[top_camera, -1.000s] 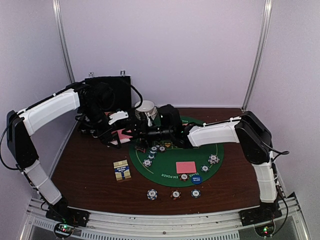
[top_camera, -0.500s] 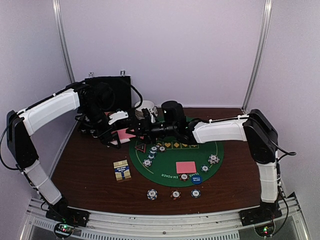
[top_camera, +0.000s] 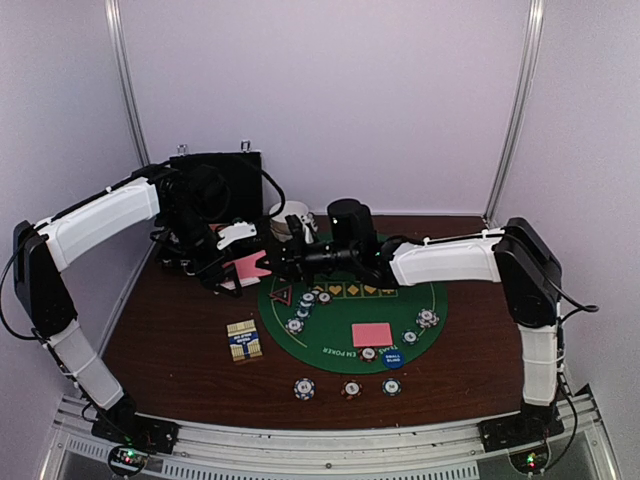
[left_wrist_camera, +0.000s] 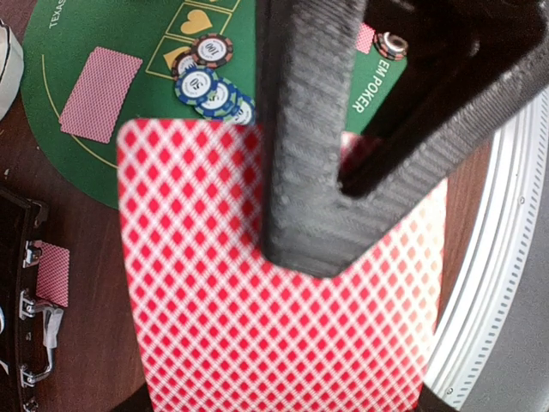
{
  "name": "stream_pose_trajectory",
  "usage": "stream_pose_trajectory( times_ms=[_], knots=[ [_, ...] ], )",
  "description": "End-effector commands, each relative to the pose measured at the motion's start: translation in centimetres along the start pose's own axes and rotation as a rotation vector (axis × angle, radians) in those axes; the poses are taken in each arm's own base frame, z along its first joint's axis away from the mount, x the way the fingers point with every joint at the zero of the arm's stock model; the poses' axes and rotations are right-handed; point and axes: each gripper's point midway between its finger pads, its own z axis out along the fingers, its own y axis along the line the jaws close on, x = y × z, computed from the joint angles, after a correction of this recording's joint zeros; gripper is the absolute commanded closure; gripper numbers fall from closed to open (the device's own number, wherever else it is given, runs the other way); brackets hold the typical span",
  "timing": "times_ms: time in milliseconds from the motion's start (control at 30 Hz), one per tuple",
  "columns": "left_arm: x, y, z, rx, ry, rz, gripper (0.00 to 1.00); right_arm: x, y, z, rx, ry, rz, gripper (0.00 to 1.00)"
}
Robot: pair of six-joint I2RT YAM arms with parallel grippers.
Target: Distribute texas hold em gaming equipment
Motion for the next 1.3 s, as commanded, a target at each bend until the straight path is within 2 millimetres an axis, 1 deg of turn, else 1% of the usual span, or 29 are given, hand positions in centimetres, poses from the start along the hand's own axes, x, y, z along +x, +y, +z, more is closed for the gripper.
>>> stream_pose_trajectory(
  times_ms=[0, 167, 233, 267, 400, 533, 600, 633, 700, 800, 900, 933, 1033, 1267],
  knots=[
    [-0.4, 0.3, -0.3, -0.022, -0.021, 0.027, 1.00, -0.3, 3.0, -1.7, -0.051, -0.013, -0.038, 1.00],
    [-0.3, 0.4, -0.2, -0.021, -0.017, 0.027, 1.00, -0.7, 3.1, -2.9, -0.043, -0.028, -0.038, 1.00],
    [-0.3, 0.4, -0.2, -0.024, -0.015, 0.029, 1.00, -1.1, 2.8, -3.7, -0.037, -0.042, -0.027, 1.00],
    [-0.3, 0.4, -0.1, -0.025, -0.013, 0.029, 1.00, -1.2, 2.3, -4.1, -0.029, -0.047, -0.015, 1.00],
    [-0.2, 0.4, -0.1, -0.026, -0.010, 0.029, 1.00, -1.8, 1.6, -6.7, -0.014, -0.084, 0.005, 1.00],
    [-0.1, 0.4, -0.1, -0.027, -0.008, 0.032, 1.00, -2.1, 0.3, -10.0, 0.014, -0.126, 0.023, 1.00],
    [0.0, 0.4, -0.1, -0.029, -0.007, 0.032, 1.00, -2.0, -1.1, -11.8, 0.055, -0.145, 0.030, 1.00],
    [0.0, 0.4, -0.1, -0.027, -0.007, 0.032, 1.00, -2.1, -2.2, -13.0, 0.088, -0.158, 0.047, 1.00],
    [0.0, 0.3, -0.1, -0.025, -0.008, 0.032, 1.00, -1.5, -4.5, -15.3, 0.157, -0.173, 0.067, 1.00],
    [-0.1, 0.3, -0.2, -0.026, -0.011, 0.032, 1.00, -0.1, -8.3, -18.3, 0.278, -0.191, 0.092, 1.00],
    [-0.1, 0.2, -0.2, -0.023, -0.013, 0.033, 1.00, 1.6, -11.3, -20.3, 0.394, -0.179, 0.090, 1.00],
    [-0.1, 0.3, -0.2, -0.024, -0.013, 0.033, 1.00, 2.2, -12.3, -20.8, 0.427, -0.174, 0.097, 1.00],
    [-0.2, 0.2, -0.3, -0.023, -0.019, 0.035, 1.00, 2.7, -14.0, -21.5, 0.477, -0.181, 0.094, 1.00],
    [0.0, 0.0, -0.4, -0.019, -0.014, 0.034, 1.00, 2.2, -17.1, -21.5, 0.553, -0.194, 0.077, 1.00]
  ],
)
